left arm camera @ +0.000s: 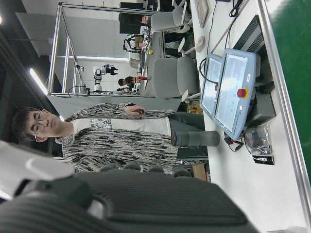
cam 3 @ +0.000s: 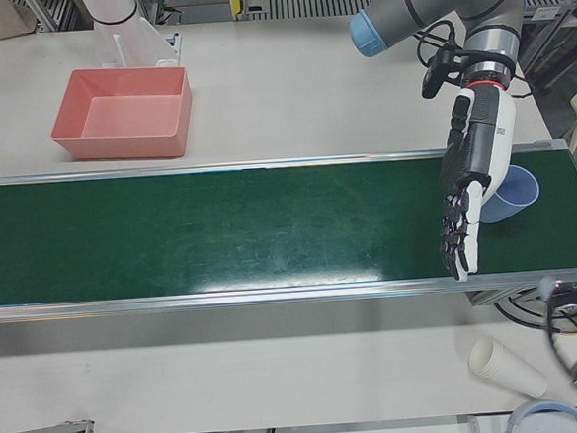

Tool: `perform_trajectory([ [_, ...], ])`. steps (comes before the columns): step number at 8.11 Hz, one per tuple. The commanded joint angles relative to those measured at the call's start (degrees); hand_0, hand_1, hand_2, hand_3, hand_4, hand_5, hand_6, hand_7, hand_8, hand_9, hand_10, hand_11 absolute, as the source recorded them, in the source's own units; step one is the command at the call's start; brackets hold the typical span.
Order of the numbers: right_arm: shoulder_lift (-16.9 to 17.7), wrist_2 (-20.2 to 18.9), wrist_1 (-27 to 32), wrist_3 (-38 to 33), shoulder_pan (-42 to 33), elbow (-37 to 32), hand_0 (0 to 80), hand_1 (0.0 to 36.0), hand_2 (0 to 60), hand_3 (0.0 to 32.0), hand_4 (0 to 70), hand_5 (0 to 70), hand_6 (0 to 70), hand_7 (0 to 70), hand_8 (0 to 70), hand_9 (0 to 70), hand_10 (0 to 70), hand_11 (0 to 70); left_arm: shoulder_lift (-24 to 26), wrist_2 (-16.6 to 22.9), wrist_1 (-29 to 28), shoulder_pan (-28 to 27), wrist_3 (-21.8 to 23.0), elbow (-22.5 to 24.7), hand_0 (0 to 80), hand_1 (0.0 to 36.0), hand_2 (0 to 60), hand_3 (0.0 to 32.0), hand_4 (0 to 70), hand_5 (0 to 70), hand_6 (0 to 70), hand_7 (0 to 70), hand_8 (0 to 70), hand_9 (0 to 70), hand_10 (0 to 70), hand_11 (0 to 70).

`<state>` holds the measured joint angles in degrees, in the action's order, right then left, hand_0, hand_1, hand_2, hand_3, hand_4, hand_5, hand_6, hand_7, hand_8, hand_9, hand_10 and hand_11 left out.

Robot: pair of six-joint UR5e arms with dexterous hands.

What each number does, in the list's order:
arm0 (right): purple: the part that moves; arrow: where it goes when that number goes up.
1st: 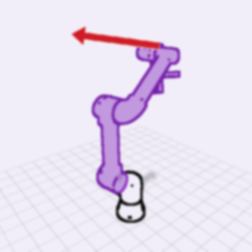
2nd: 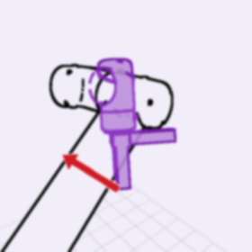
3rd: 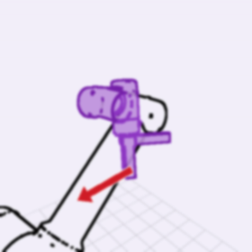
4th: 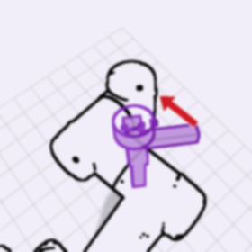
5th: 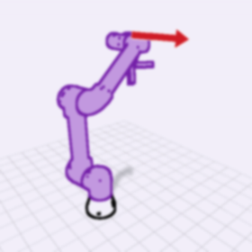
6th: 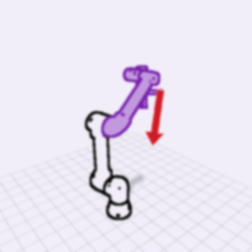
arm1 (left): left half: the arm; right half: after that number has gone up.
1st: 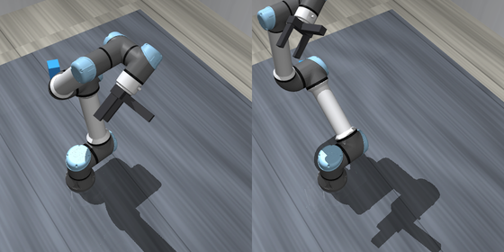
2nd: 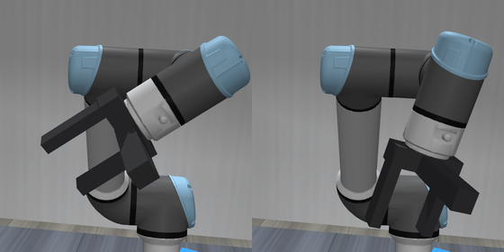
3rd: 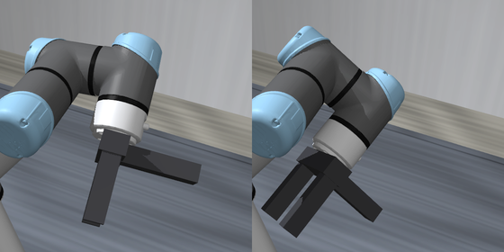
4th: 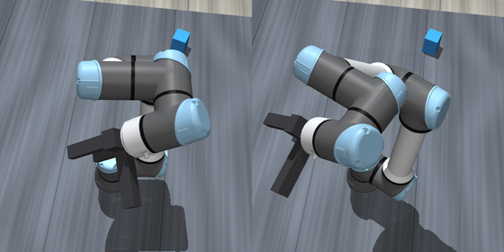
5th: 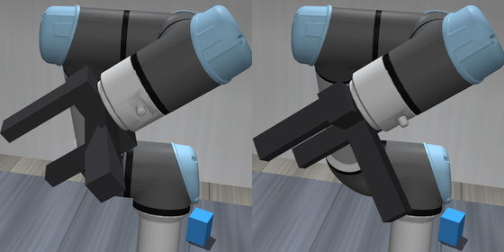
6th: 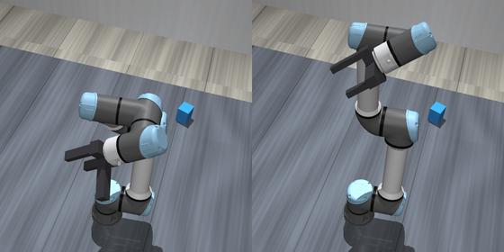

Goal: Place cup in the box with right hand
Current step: 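Hold the right hand open beside the belt as the blue cup approaches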

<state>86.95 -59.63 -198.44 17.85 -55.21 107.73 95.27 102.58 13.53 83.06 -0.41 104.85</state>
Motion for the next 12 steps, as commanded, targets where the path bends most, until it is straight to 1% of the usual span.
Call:
perform_trajectory([
  [1,0.14,0.04,0.07,0.51,1.59,-0.24,40.1,7.8,0.0,5.0,0.0,3.0,1.1,4.3,0.7,0.5,0.8,2.3,0.00,-0.01,0.00,0.00,-0.03,0.00,0.0,0.0,0.0,0.0,0.0,0.0,0.0,0.0,0.0,0.0,0.0,0.0],
  [2,0.06,0.04,0.07,0.43,1.60,-0.15,39.8,7.7,0.0,0.6,0.0,3.0,1.5,3.9,0.5,0.4,0.8,2.3,0.00,-0.01,0.00,0.00,0.06,0.00,0.0,0.0,0.0,0.0,0.0,0.0,0.0,0.0,0.0,0.0,0.0,0.0],
  [3,0.14,0.04,0.07,0.51,2.03,-0.06,39.6,7.5,0.0,0.2,0.0,3.0,1.5,3.8,0.6,0.5,0.9,2.4,0.00,0.08,0.00,0.00,-0.03,0.00,0.0,0.0,0.0,0.0,0.0,0.0,0.0,0.0,0.0,0.0,0.0,0.0],
  [5,0.15,-0.05,0.07,0.69,2.48,0.20,39.2,7.3,0.0,1.6,0.0,3.0,1.3,3.3,0.7,0.5,0.8,2.2,0.00,-0.01,0.00,0.00,0.06,0.00,0.0,0.0,0.0,0.0,0.0,0.0,0.0,0.0,0.0,0.0,0.0,0.0],
  [6,0.15,-0.05,0.07,0.95,2.91,0.12,39.2,7.3,0.0,1.6,0.0,3.0,1.3,3.2,0.7,0.6,0.8,2.2,0.00,-0.01,0.00,0.00,0.06,0.00,0.0,0.0,0.0,0.0,0.0,0.0,0.0,0.0,0.0,0.0,0.0,0.0],
  [8,0.06,0.04,0.07,2.10,4.05,0.03,39.0,7.1,0.0,0.0,0.0,3.0,1.6,3.3,0.7,0.7,1.2,2.8,0.00,-0.01,0.00,0.00,-0.03,0.00,0.0,0.0,0.0,0.0,0.0,0.0,0.0,0.0,0.0,0.0,0.0,0.0],
  [12,0.15,-0.05,0.07,2.18,4.58,0.12,38.4,7.0,0.0,0.0,0.0,2.9,1.9,3.4,0.7,0.7,1.0,2.5,0.00,-0.01,0.09,0.00,-0.03,0.00,0.0,0.0,0.0,0.0,0.0,0.0,0.0,0.0,0.0,0.0,0.0,0.0],
])
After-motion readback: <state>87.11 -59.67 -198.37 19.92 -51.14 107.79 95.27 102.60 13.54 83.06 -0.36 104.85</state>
